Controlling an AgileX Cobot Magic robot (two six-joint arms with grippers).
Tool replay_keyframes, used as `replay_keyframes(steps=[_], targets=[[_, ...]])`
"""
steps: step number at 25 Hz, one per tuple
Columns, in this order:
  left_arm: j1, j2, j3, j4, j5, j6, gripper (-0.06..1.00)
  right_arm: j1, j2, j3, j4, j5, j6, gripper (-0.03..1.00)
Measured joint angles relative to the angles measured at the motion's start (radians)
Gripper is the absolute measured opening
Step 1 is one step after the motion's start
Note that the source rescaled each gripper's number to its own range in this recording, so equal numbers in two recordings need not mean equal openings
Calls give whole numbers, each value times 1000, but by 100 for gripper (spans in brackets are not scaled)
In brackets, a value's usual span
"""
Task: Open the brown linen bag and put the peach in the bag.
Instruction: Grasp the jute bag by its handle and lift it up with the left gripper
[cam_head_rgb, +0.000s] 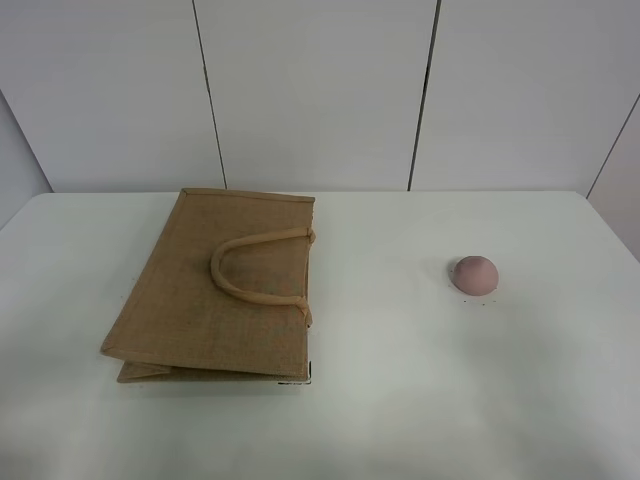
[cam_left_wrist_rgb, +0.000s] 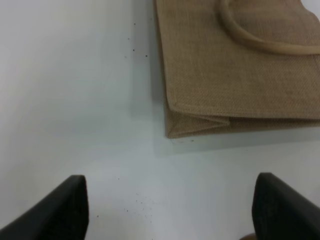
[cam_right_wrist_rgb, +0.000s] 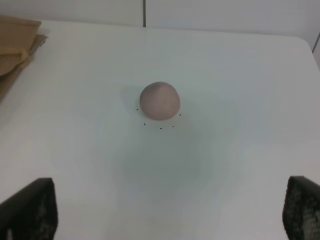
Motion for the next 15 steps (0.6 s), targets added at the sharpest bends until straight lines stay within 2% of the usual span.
replay_keyframes(steps=[10, 15], targets=[[0, 6, -7, 0, -1, 0, 96, 0, 0, 0, 0, 0, 0, 100], [0, 240, -123, 0, 0, 0, 96, 0, 0, 0, 0, 0, 0, 100]])
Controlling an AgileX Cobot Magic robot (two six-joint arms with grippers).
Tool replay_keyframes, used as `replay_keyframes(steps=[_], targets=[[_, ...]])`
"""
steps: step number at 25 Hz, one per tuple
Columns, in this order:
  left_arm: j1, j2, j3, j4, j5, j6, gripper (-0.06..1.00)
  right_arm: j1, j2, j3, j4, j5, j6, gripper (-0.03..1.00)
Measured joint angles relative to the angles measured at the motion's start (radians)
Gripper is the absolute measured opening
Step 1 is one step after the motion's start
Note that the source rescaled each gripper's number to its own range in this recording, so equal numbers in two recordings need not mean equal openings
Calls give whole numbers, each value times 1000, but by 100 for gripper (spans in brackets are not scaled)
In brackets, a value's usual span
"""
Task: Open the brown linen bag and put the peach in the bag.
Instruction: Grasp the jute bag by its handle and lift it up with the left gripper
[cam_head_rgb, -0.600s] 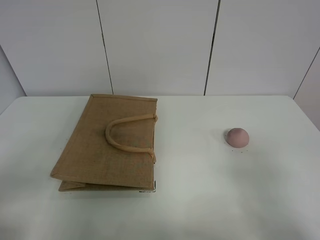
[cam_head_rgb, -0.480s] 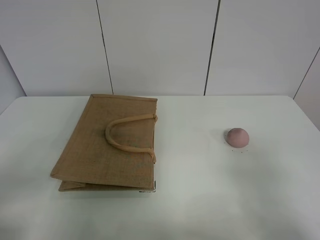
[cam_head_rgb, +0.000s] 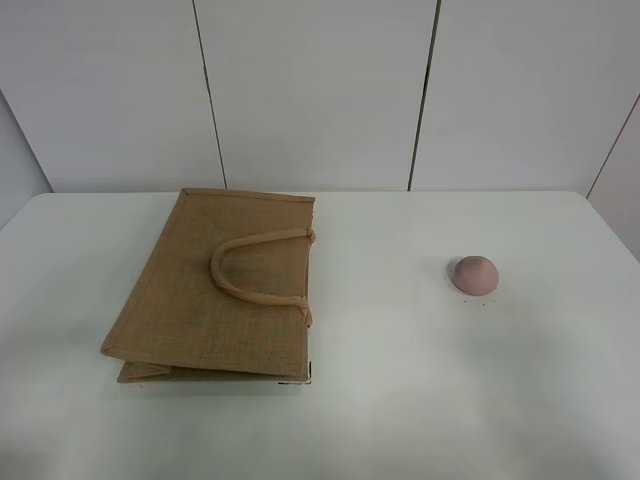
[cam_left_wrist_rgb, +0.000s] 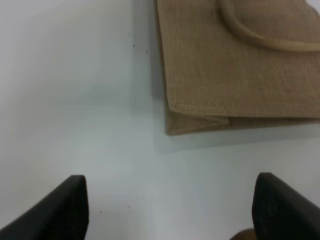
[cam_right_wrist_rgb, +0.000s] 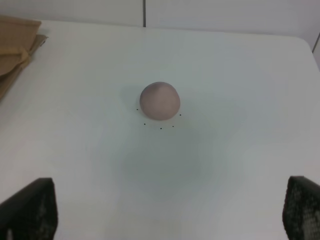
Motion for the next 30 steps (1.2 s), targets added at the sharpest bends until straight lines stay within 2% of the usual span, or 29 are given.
replay_keyframes(steps=[5, 10, 18, 21, 24, 30], targets=[[0, 403, -182, 0, -11, 0, 96, 0, 0, 0, 0, 0, 0, 100], [0, 817, -369, 0, -94, 7, 96, 0, 0, 0, 0, 0, 0, 100], [1, 1405, -765, -8, -120, 16, 96, 0, 0, 0, 0, 0, 0, 100], [-3, 1546, -884, -31, -114, -8, 96, 0, 0, 0, 0, 0, 0, 100], [-46, 1662, -978, -31, -84, -54, 96, 0, 0, 0, 0, 0, 0, 100], [-159, 1794, -1036, -42, -76, -145, 96, 0, 0, 0, 0, 0, 0, 100]])
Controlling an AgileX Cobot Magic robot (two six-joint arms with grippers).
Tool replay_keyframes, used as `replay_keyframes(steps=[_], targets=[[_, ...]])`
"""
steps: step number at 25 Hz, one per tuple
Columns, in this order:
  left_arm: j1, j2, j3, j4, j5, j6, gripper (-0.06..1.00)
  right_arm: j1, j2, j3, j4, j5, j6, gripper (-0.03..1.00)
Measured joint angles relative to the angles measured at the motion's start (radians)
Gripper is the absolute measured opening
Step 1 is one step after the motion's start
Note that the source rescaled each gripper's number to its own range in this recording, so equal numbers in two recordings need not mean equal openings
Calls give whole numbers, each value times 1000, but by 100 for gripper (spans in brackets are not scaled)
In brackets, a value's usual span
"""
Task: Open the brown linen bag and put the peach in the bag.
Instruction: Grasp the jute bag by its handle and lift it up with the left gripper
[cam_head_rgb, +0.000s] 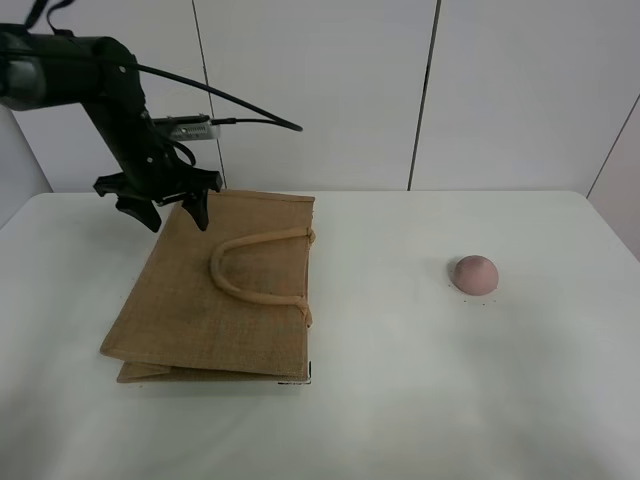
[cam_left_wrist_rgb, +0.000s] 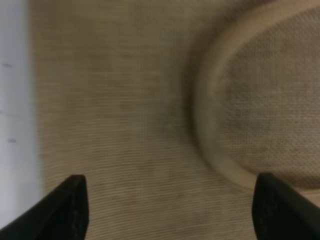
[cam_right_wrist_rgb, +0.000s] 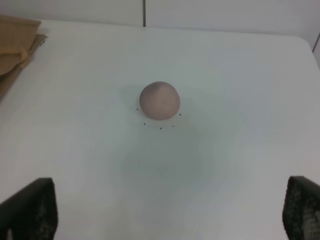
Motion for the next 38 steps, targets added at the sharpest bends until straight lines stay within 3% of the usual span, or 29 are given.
replay_keyframes(steps=[6, 17, 26, 29, 31, 34, 38], targets=[[-64, 85, 0, -2, -59, -32, 96, 0, 0, 0, 0, 0, 0, 100], [-65, 192, 0, 26, -172, -39, 96, 0, 0, 0, 0, 0, 0, 100], [-65, 264, -4, 29, -194, -39, 93, 0, 0, 0, 0, 0, 0, 100], [-65, 265, -4, 31, -193, -39, 76, 0, 0, 0, 0, 0, 0, 100], [-65, 265, -4, 32, -196, -39, 53, 0, 0, 0, 0, 0, 0, 100], [-65, 264, -6, 38, -197, -45, 4, 0, 0, 0, 0, 0, 0, 100], [-65, 262, -15, 43, -184, -68, 0, 0, 0, 0, 0, 0, 0, 100]])
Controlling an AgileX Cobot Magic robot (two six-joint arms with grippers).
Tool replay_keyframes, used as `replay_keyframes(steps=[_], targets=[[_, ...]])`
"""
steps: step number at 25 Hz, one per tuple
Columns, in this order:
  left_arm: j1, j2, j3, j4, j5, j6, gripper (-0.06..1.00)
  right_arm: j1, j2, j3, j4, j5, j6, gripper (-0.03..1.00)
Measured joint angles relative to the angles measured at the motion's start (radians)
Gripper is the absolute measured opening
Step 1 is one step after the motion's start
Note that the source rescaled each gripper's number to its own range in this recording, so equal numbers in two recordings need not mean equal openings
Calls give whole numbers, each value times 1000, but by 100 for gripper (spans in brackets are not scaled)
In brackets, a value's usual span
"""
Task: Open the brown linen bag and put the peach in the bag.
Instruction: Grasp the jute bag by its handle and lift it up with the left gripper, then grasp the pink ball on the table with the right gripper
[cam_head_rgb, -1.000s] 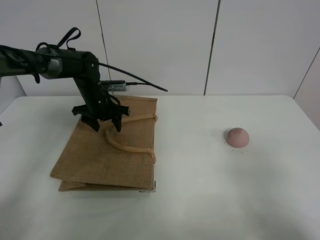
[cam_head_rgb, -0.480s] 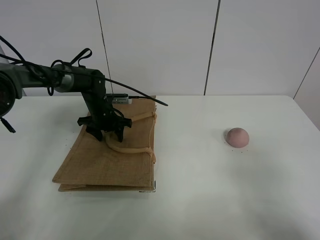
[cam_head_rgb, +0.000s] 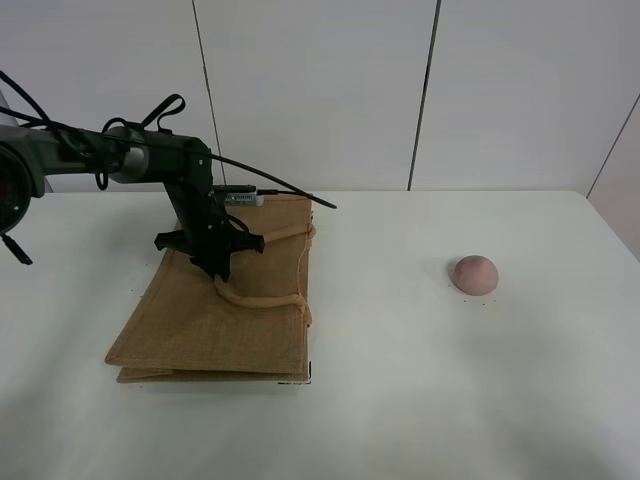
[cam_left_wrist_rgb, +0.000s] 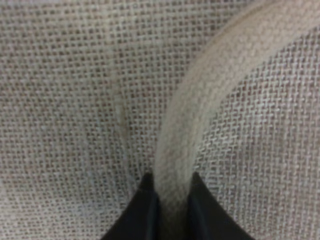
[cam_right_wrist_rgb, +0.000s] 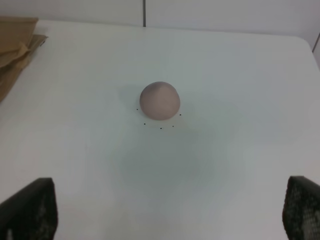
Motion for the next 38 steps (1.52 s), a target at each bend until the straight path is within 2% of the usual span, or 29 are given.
replay_keyframes(steps=[2, 6, 13, 19, 25, 30, 38], targets=[[0, -6, -14, 1, 29, -2, 0, 0, 0, 0, 0, 0, 0, 100], [1, -61, -72, 4, 176, -4, 0, 0, 0, 0, 0, 0, 0, 100], [1, -246, -279, 12, 355, 41, 0, 0, 0, 0, 0, 0, 0, 100], [1, -344, -472, 10, 378, 77, 0, 0, 0, 0, 0, 0, 0, 100], [1, -392, -498, 8, 378, 93, 0, 0, 39, -1, 0, -1, 0, 100], [1, -396, -498, -6, 378, 93, 0, 0, 318, -64, 12, -48, 0, 100], [1, -396, -498, -19, 378, 98, 0, 0, 1008, -317, 64, -148, 0, 100]])
